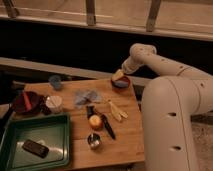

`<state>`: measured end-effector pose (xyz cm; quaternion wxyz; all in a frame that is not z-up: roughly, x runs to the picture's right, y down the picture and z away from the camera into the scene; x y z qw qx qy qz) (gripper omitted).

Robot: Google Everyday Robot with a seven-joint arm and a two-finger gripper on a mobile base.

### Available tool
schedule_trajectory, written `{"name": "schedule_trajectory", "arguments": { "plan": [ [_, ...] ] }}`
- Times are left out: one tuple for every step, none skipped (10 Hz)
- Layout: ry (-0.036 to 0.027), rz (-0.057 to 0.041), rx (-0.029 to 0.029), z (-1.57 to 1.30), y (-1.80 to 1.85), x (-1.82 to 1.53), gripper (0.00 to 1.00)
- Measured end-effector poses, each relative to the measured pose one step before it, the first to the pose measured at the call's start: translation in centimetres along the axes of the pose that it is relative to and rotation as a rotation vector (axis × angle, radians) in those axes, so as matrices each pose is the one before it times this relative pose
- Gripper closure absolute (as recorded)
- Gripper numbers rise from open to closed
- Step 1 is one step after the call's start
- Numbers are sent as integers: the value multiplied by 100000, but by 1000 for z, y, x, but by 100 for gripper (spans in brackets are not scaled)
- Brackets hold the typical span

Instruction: Place sponge in red bowl

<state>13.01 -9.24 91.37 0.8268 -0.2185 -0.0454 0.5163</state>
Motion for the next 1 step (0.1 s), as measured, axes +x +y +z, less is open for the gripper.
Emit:
{"name": "schedule_trajectory", "arguments": {
  "plan": [
    [19,-45,-50,32,43,-19,20]
  ]
}}
